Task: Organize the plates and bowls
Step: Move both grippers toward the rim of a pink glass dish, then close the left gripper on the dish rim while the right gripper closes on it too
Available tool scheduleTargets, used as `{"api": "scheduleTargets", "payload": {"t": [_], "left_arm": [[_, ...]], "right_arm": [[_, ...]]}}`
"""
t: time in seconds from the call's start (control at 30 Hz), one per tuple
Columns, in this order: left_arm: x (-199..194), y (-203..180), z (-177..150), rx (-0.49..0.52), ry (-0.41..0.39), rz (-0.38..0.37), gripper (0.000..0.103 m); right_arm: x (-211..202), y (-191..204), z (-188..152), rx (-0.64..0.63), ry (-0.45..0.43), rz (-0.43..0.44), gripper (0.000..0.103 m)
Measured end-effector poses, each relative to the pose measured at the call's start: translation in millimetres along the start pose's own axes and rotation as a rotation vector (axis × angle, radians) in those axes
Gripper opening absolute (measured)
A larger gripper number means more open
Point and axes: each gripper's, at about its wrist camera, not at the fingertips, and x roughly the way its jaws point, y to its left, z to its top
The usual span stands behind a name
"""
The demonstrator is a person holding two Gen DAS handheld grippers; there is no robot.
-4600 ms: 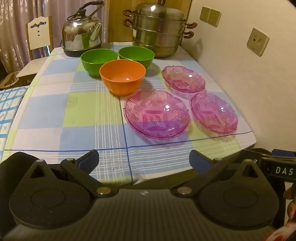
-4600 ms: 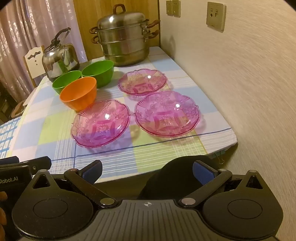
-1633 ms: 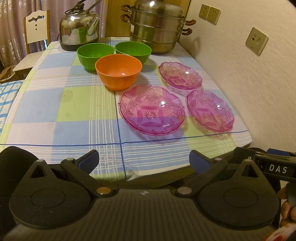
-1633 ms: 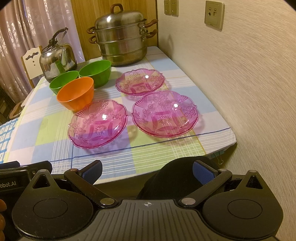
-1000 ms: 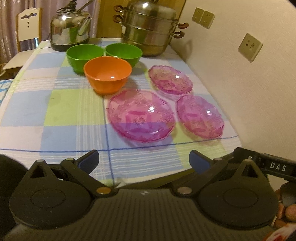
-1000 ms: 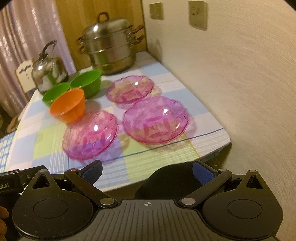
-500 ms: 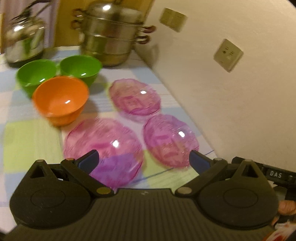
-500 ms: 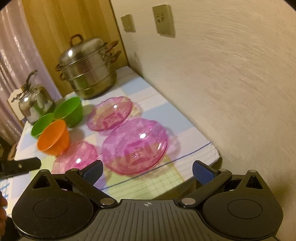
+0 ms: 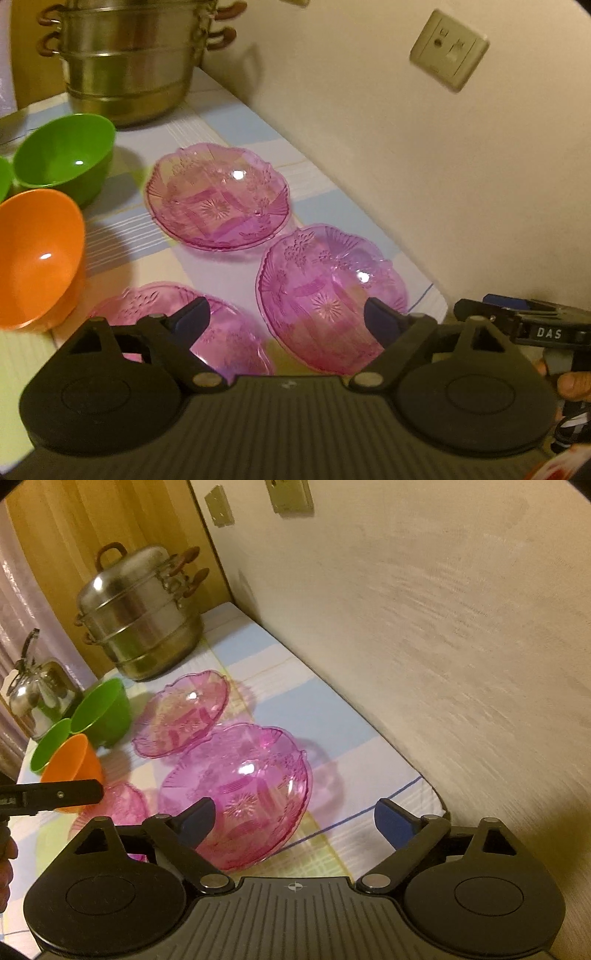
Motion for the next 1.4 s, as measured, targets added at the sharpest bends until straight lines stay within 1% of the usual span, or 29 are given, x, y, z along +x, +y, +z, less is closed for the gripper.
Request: {"api": "scheduleTargets", "payload": {"t": [0.13, 0.2, 0.3, 0.43, 0.53, 0.63, 0.73, 0.9, 0.97, 1.13, 1.23, 1.4], "left_arm": [[25.3, 3.2, 8.9, 0.008, 0.026, -0.019, 0.083], [37.1, 2.0, 13.4, 0.021, 0.037, -0.016, 0.082], [51.6, -1.9, 19.9, 0.058, 0.054, -0.002, 0.081], [67.8, -7.7, 28.5, 0.098, 0.088, -0.005, 0.073], [77.3, -10.2, 33.7, 0.122, 0.112, 0.002, 0.067], [87.3, -11.1, 35.8, 0.138, 0.149, 0.006, 0.065], [98.4, -8.6, 36.2, 0.135, 0.199, 0.002, 0.062], [109.7, -8.9, 37.6, 0.14, 0.237, 0.014, 0.057], [114.2, -8.2, 38.6, 0.136, 0.253, 0.018, 0.052], [123.4, -6.6, 41.9, 0.127, 0.286, 0.02, 0.048], [128.1, -4.5, 44.7, 0.11, 0.301, 0.013, 0.042], [131.3, -2.6, 44.3, 0.108, 0.31, 0.025, 0.039]], "right_arm": [[16.5, -9.2, 2.0, 0.011, 0.015, -0.004, 0.088], [24.1, -12.2, 3.4, 0.017, 0.027, -0.004, 0.083], [33.5, -16.4, 6.0, 0.025, 0.035, -0.017, 0.082], [44.0, -19.7, 7.8, 0.034, 0.053, -0.01, 0.081], [50.0, -18.3, 8.6, 0.012, 0.051, -0.017, 0.078], [55.2, -18.4, 9.6, 0.008, 0.057, -0.02, 0.071], [61.4, -20.6, 11.3, 0.022, 0.072, -0.013, 0.065], [70.8, -24.1, 16.7, 0.048, 0.102, 0.009, 0.055], [73.8, -25.0, 19.0, 0.049, 0.111, 0.016, 0.054], [81.4, -30.1, 21.7, 0.08, 0.135, 0.033, 0.051], [85.2, -32.7, 22.3, 0.1, 0.148, 0.043, 0.049], [91.3, -35.2, 24.1, 0.13, 0.171, 0.069, 0.047]]}}
